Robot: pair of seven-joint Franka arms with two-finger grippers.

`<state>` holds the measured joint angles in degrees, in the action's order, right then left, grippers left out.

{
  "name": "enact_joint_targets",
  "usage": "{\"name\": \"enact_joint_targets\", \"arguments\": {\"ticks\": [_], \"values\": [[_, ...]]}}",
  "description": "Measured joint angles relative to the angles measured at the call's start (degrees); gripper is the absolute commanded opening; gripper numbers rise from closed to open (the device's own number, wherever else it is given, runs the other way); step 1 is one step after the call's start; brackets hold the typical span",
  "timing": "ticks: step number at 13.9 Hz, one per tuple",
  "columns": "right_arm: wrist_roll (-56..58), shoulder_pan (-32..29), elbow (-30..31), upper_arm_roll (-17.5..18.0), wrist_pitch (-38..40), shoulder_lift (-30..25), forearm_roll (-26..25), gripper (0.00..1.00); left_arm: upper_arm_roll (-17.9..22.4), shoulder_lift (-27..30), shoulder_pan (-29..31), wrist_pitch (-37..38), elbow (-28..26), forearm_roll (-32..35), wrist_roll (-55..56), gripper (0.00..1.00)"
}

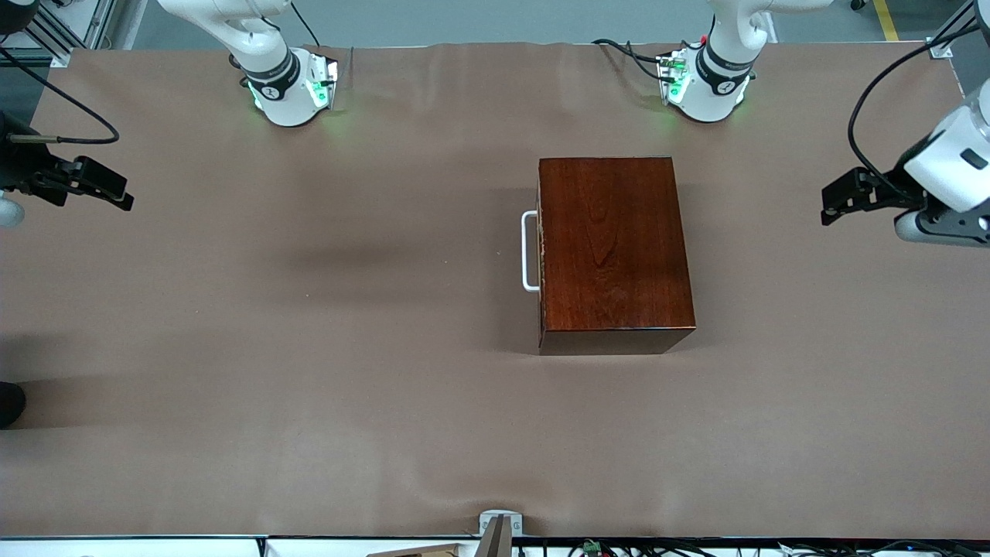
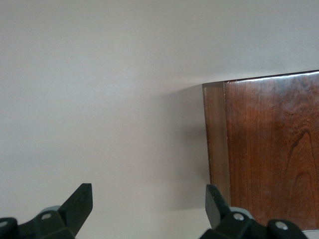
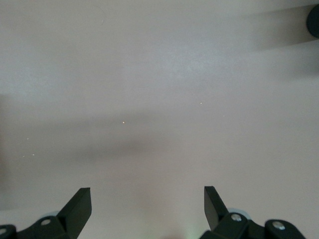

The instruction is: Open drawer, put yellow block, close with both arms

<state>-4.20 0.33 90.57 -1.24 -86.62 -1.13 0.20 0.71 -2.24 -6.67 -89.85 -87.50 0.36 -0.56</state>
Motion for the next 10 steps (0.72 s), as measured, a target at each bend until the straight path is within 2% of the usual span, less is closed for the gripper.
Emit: {"name": "enact_joint_targets", "arguments": {"ticks": [3, 10], "values": [[0.00, 0.00, 0.00, 0.00, 0.00, 0.00, 0.00, 1.00, 0.39, 2.76, 0.06, -0.97, -2.92, 0.00, 0.24, 1.00], [0.00, 0.00, 0.00, 0.00, 0.01, 0.00, 0.00, 1.00, 0.65, 3.29, 0.13, -1.45, -3.12, 0.00, 4.63, 1.00]]}}
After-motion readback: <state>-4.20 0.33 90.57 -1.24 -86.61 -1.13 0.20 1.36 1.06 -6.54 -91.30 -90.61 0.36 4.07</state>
